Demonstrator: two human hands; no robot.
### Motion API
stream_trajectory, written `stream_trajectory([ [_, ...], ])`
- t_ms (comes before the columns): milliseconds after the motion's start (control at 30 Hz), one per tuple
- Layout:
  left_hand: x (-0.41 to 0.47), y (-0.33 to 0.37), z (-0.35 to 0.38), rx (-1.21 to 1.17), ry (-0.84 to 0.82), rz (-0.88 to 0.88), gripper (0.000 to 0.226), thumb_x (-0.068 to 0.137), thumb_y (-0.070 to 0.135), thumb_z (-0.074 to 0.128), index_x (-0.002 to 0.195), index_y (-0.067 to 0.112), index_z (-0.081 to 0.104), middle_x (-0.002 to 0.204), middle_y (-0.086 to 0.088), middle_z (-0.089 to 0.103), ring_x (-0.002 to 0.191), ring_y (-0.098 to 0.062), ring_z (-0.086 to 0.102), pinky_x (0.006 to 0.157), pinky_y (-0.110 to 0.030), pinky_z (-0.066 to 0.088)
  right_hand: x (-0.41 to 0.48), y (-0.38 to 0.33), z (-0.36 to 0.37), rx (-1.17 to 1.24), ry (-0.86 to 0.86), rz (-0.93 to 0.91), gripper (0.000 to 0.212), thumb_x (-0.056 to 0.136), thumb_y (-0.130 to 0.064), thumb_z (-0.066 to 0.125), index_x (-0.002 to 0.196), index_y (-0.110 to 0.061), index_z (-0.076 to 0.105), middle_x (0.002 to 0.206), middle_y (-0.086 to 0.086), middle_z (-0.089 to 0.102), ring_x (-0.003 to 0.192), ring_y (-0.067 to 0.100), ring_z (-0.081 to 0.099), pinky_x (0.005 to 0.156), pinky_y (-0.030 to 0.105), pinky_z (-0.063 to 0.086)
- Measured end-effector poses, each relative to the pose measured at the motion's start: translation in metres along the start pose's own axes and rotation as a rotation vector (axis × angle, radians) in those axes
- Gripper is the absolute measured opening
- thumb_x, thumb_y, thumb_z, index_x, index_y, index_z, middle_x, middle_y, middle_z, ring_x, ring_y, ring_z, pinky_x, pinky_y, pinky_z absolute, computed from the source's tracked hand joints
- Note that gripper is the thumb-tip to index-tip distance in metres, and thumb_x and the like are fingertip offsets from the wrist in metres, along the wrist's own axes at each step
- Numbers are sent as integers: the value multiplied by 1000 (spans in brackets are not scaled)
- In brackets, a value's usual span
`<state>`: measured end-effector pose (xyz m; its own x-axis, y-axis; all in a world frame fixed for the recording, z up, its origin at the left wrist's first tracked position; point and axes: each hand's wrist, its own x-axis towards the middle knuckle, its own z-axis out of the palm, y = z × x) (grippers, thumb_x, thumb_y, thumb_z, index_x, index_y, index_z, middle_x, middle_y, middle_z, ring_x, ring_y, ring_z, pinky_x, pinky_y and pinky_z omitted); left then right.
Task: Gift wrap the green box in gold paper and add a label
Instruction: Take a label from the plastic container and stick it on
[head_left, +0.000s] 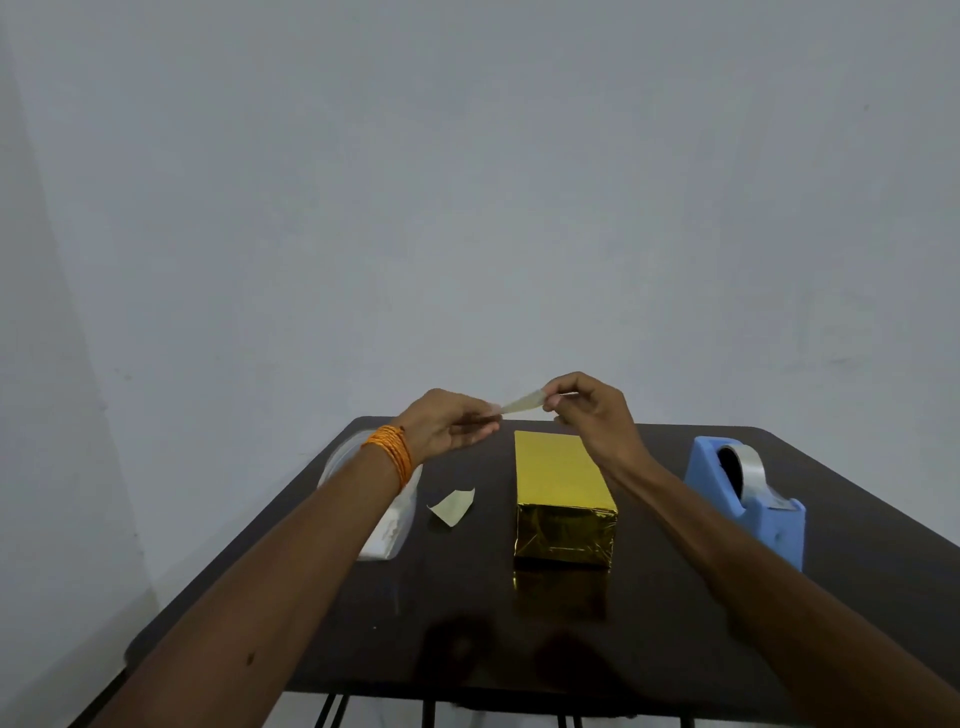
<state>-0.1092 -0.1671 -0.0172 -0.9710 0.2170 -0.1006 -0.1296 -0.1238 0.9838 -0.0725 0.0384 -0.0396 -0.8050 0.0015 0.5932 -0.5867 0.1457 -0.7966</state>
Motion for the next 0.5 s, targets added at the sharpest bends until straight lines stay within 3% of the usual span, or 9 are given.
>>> stream_trajectory([
  [133,-8,-3,5,9,48,202,22,87,3,70,107,-4,69,105,-19,71,91,-25,70,73,-28,61,-1,2,-11,12,33,36,25,95,6,55,94,-12,72,103,0,72,100,15,66,73,24,56],
  [267,-8,-10,14,90,154,372,18,86,5,72,103,4,71,106,-16,72,94,-23,71,72,-26,61,0,6,-17,220,173,304,15,97,-6,59,107,-5,70,113,13,70,101,26,68,72,27,59],
  [400,-6,-16,26,92,133,410,20,85,6,73,105,3,70,102,-15,73,93,-21,71,73,-25,60,0,8,-19,171,84,418,29,93,-31,68,110,-7,70,102,9,74,92,21,67,74,27,57],
  [500,2,-21,31,116,130,429,23,85,9,74,107,5,71,105,-15,73,98,-24,71,80,-32,61,1,8,-22,80,133,343,17,92,-22,70,91,-6,73,78,3,66,69,15,53,59,21,46],
])
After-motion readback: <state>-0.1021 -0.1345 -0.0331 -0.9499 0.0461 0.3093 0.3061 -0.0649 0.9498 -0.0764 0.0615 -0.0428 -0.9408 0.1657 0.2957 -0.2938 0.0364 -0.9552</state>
